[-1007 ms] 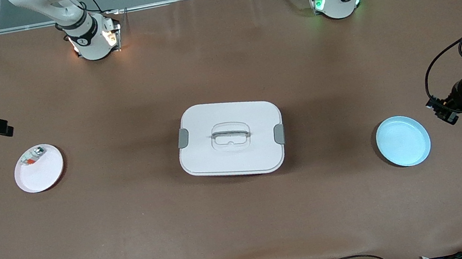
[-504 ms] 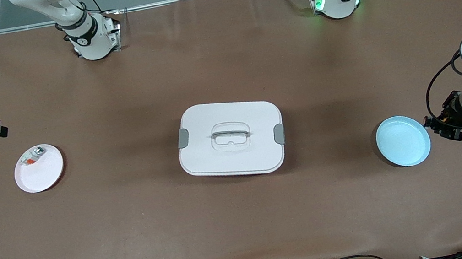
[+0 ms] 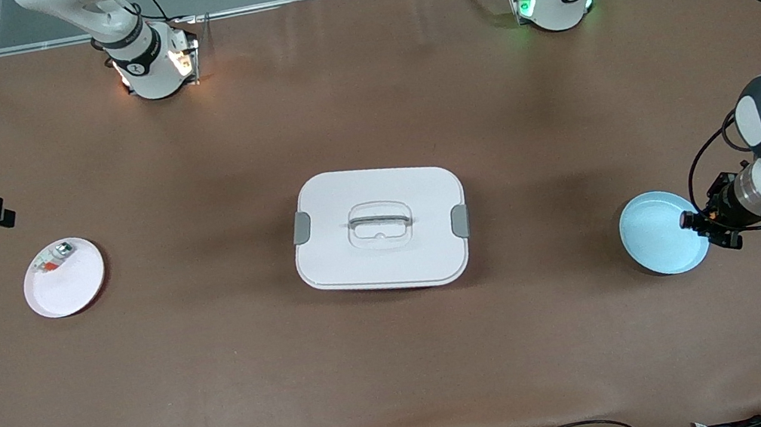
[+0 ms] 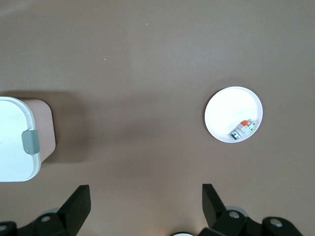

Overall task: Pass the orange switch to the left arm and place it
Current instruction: 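Move the left gripper with the switch over the light-blue plate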

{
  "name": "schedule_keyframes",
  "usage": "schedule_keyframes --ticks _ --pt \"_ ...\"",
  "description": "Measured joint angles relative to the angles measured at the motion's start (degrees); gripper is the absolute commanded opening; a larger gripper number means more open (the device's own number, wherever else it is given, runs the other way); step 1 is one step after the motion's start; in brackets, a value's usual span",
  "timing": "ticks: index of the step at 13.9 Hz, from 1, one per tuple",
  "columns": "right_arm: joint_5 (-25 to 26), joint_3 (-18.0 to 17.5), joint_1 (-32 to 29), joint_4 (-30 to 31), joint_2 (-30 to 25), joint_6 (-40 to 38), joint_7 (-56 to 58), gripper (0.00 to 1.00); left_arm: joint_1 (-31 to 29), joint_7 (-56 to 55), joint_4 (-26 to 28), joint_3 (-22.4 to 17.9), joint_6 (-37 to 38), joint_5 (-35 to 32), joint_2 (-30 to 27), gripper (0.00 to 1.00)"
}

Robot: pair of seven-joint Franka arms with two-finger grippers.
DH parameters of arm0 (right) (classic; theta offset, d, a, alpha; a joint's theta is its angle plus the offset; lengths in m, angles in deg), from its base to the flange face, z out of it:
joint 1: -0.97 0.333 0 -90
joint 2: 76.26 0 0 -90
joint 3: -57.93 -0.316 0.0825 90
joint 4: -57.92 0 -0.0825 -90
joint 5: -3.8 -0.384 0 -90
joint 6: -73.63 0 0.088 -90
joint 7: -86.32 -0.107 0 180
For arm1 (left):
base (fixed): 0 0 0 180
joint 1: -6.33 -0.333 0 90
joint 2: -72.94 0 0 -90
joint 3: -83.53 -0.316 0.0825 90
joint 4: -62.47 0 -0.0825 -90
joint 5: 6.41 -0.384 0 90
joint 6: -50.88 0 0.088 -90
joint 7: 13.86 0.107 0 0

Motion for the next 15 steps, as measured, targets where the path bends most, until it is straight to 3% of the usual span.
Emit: schedule_keyframes --ticks 9,15 --pt "0.12 0.42 -0.16 3.38 -3.89 0.32 0.0 1.0 -0.86 -0.1 0.08 0.27 -1.74 4.33 5.77 0.0" --pt "0.12 0.43 -0.16 9.48 -7.79 3.36 0.0 1.0 -0.86 -0.11 0.13 0.27 -3.25 4.36 8.78 0.0"
